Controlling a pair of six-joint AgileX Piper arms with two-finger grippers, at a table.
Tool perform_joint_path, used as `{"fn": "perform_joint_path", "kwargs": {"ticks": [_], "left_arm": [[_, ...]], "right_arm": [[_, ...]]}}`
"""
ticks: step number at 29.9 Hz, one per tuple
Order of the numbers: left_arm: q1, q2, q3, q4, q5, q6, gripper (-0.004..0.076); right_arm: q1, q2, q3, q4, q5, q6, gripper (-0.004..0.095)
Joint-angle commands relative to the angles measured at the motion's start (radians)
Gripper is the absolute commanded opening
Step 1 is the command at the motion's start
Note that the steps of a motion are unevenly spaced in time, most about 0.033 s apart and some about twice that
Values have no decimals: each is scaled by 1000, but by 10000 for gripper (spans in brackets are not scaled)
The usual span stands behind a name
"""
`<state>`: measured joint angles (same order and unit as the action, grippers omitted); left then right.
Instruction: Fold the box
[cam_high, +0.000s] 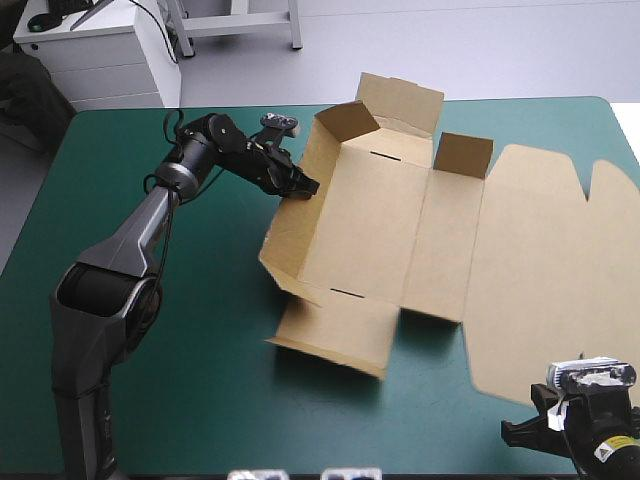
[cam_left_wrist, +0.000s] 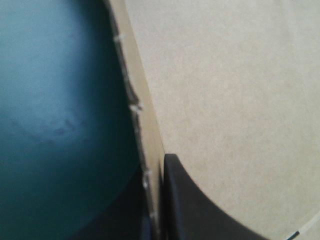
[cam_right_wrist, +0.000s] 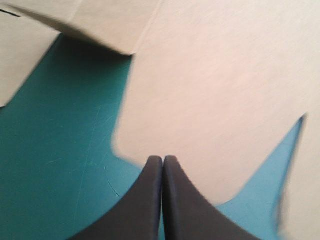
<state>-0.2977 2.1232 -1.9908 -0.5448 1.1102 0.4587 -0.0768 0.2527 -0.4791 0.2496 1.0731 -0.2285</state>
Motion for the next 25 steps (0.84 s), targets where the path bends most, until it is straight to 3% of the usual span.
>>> {"fn": "perform_joint_path", "kwargs": {"ticks": [1,7,25], "left_arm": [[-1,-90,-125,149,108,26,-8],[-2,-140,-220,317,163,44,-8],[-72,-308,-220,266,177,271,-8]], "right_arm": [[4,10,-25,11,-56,-6,-14],[4,10,-25,11,-56,-6,-14],[4,10,-25,11,-56,-6,-14]]}}
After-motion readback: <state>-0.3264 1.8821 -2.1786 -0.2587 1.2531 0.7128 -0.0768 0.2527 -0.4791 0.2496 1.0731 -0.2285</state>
